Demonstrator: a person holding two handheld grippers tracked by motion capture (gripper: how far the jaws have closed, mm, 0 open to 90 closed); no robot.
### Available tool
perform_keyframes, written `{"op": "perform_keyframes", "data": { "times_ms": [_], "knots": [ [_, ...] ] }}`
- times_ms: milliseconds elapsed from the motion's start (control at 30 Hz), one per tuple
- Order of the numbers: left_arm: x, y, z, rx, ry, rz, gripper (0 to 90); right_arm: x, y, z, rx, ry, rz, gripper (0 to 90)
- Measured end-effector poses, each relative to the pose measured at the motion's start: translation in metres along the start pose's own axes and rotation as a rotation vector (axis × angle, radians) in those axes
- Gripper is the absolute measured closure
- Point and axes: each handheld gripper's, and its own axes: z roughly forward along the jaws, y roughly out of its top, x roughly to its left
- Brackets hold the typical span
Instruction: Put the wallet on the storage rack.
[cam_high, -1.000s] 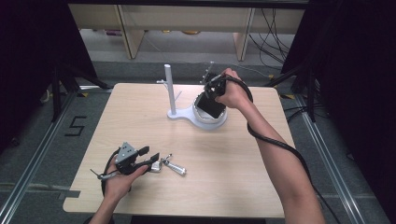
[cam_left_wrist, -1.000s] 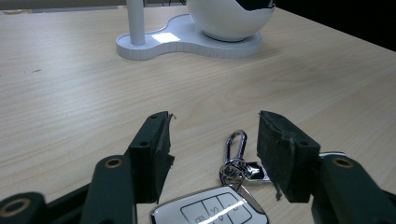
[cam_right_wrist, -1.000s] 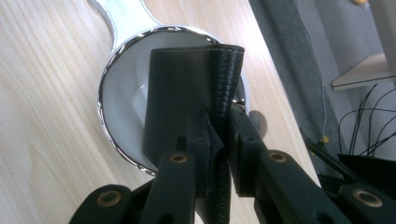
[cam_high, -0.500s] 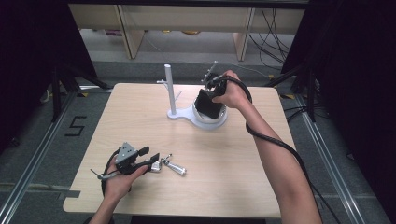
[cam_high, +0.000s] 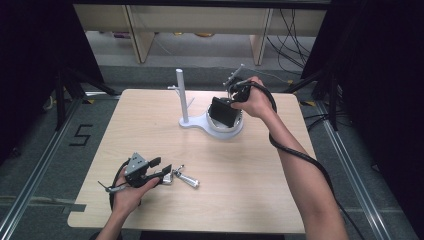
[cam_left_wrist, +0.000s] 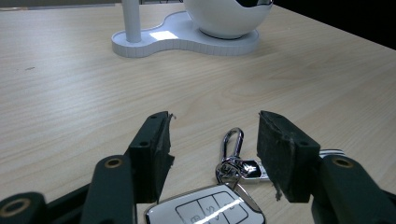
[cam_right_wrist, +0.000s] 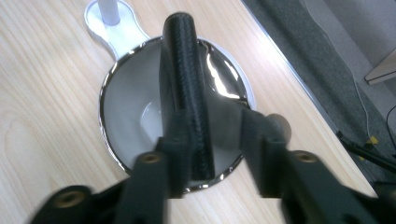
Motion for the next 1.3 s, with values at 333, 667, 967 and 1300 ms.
{"op": "perform_keyframes", "data": {
  "times_ms": [333,667,967,1300],
  "knots": [
    [0.001,-0.001,0.0,-0.007,-0.002,-0.003,44.0,-0.01,-0.008,0.004,0.002,-0.05,0.062,82.9],
    [0.001,-0.001,0.0,-0.007,-0.002,-0.003,44.0,-0.012,-0.014,0.007,-0.032,-0.087,0.081,90.0],
    [0.0,0.0,0.0,-0.004,0.004,-0.003,44.0,-0.013,-0.018,0.006,-0.053,-0.09,0.096,90.0],
    [0.0,0.002,-0.002,-0.013,0.003,0.003,43.5,-0.003,-0.033,-0.022,-0.134,-0.058,0.132,85.3]
  ]
}}
